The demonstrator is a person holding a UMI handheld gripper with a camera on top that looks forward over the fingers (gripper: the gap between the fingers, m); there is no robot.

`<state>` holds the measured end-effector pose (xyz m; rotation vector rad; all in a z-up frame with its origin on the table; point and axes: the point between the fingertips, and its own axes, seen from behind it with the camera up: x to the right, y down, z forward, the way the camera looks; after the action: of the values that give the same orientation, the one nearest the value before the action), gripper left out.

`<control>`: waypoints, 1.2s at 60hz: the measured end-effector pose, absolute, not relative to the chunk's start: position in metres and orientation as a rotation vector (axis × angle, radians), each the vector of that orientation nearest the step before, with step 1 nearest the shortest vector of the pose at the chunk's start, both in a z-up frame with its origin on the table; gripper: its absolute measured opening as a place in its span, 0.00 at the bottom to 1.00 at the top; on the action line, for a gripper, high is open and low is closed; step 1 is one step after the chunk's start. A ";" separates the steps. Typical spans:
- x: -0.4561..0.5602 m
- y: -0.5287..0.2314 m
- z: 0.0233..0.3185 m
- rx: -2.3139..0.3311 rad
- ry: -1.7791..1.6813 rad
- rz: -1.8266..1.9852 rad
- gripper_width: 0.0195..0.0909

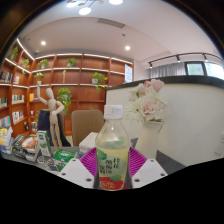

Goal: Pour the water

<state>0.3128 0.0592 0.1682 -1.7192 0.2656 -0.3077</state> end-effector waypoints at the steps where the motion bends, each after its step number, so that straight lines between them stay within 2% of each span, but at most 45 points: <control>1: 0.316 0.059 0.165 -1.716 0.276 -0.298 0.25; 18: 0.325 0.069 0.109 -1.758 0.268 -0.208 0.26; 23: 0.322 0.071 0.113 -1.724 0.252 -0.191 0.27; 28: 0.320 0.072 0.112 -1.740 0.214 -0.202 0.33; 35: 0.319 0.071 0.109 -1.758 0.211 -0.192 0.48; 37: 0.319 0.069 0.104 -1.781 0.212 -0.188 0.60; 40: 0.317 0.068 0.098 -1.800 0.205 -0.179 0.85; 42: 0.314 0.066 0.098 -1.802 0.199 -0.162 0.95; 45: 0.309 0.061 0.099 -1.797 0.192 -0.132 0.92; 59: 0.283 -0.003 0.096 -1.820 0.163 -0.089 0.92; 72: 0.274 -0.087 0.124 -1.796 0.129 -0.153 0.92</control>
<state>0.2737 -0.0866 0.1244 -1.7960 0.1294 -0.1534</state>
